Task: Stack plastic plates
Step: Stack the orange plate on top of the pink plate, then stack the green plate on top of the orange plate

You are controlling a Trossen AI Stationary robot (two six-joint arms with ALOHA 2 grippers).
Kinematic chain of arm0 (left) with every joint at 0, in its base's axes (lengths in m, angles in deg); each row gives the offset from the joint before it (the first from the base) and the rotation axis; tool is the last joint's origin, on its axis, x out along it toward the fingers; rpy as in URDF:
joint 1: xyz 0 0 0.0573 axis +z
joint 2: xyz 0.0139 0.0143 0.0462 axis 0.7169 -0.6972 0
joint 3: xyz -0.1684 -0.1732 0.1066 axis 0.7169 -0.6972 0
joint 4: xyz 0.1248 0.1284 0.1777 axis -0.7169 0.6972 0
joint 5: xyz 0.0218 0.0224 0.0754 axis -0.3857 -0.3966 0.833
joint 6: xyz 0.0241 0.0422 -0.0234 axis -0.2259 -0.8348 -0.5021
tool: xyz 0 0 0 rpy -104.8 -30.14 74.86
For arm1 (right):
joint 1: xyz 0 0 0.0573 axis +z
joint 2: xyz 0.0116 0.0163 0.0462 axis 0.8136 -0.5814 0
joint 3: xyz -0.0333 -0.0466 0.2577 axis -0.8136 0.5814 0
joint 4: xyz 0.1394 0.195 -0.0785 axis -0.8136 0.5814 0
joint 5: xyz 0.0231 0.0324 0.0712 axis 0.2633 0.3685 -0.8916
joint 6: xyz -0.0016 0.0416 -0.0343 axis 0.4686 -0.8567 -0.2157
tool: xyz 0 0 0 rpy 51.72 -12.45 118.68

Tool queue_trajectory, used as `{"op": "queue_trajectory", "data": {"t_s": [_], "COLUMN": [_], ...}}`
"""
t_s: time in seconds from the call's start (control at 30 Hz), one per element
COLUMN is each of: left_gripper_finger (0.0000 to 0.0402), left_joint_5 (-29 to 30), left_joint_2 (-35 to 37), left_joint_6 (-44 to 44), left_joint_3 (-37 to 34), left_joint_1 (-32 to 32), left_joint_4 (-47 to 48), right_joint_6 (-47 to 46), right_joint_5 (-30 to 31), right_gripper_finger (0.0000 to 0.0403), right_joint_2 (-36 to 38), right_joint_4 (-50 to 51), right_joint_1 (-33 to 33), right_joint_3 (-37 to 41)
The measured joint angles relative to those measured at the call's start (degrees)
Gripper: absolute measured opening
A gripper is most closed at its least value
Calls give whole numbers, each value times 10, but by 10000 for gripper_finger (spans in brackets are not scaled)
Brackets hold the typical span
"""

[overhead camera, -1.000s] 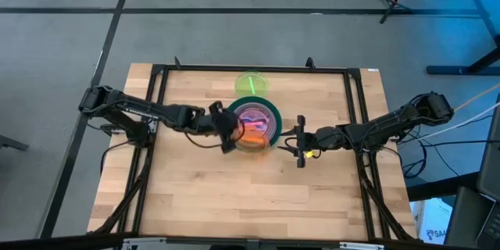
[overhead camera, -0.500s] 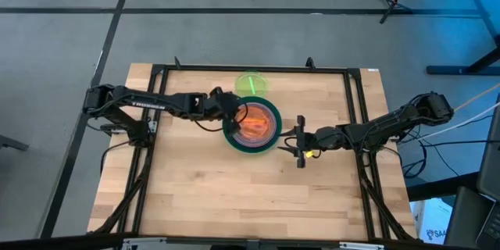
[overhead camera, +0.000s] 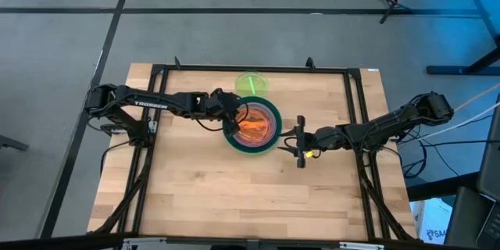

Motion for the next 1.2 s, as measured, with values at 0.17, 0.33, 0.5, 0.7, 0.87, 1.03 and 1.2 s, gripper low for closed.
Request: {"op": "queue_trajectory", "data": {"t_s": [0.17, 0.33, 0.5, 0.7, 0.87, 1.03, 1.2], "left_gripper_finger": [25, 82, 118, 120, 120, 119, 119], "left_joint_5": [-1, -1, 14, 38, 36, -13, -100], "left_joint_2": [0, 0, 0, -5, -21, -54, -97], "left_joint_6": [0, -2, -3, -5, -15, -3, 18], "left_joint_3": [0, 0, 0, 0, 0, 0, 2], "left_joint_1": [3, 6, 11, 31, 68, 128, 201], "left_joint_4": [1, 2, 2, -11, -28, -41, -77], "right_joint_6": [0, 0, 0, -13, -15, -15, -15], "right_joint_5": [0, 0, 0, 14, 21, 20, 21], "right_gripper_finger": [193, 193, 193, 193, 193, 193, 193], "right_joint_2": [0, 0, 0, 0, 0, 0, 0], "right_joint_4": [2, 4, 4, 3, 4, 3, 3], "right_joint_1": [0, 0, 0, 0, 0, 0, 0], "right_joint_3": [0, 0, 0, 0, 0, 0, 0]}}
